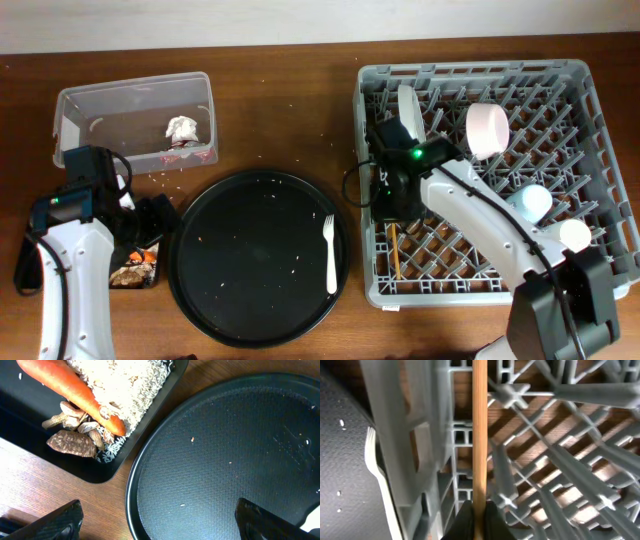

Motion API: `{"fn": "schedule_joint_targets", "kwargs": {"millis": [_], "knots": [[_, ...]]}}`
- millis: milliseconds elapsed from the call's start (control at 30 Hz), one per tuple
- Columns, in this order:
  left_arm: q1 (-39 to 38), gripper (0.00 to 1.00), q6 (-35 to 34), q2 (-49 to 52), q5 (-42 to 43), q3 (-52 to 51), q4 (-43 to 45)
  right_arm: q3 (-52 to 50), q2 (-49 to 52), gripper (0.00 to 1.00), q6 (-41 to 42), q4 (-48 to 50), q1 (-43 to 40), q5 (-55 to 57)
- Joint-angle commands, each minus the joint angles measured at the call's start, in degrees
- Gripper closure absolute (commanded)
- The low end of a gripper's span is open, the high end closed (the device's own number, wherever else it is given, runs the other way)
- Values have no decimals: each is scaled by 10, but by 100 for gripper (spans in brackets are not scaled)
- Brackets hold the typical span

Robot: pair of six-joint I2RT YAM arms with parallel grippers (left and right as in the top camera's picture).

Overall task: Sort waste into correct bins and load items into the dishwasher rack
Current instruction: 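Insert the chopstick upright into the rack's left side, then grasp the white plastic fork and insert it beside the chopstick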

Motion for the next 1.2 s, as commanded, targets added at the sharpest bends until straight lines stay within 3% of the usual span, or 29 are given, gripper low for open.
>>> {"fn": "schedule_joint_targets", "kwargs": {"millis": [0, 33, 100, 133, 300, 467, 600, 767, 967, 1167], "knots": [[2, 4, 2, -3, -2, -2, 0, -8, 1, 95, -6, 10, 2, 0], [2, 4, 2, -3, -2, -2, 0, -8, 1, 94, -6, 14, 2, -1], [2, 4, 2, -3, -2, -2, 0, -8, 1, 64, -6, 19, 2, -1], [2, 4, 2, -3, -2, -2, 0, -8, 1, 61, -6, 19, 2, -1], [2, 4, 2, -3, -2, -2, 0, -2, -4, 59, -6, 9, 2, -14], [2, 4, 2, -3, -2, -2, 0, 71, -47, 57, -6, -7, 10, -40], [2, 4, 2, -3, -2, -2, 0, 82, -35, 57, -3, 0, 83, -41], [2, 4, 2, -3, -2, -2, 0, 81, 66, 57, 56, 25, 159, -19], [2, 3, 2, -3, -2, -2, 0, 81, 179, 57, 57, 66, 159, -18], [2, 3, 2, -3, -2, -2, 0, 78, 214, 59, 57, 92, 159, -5]]}}
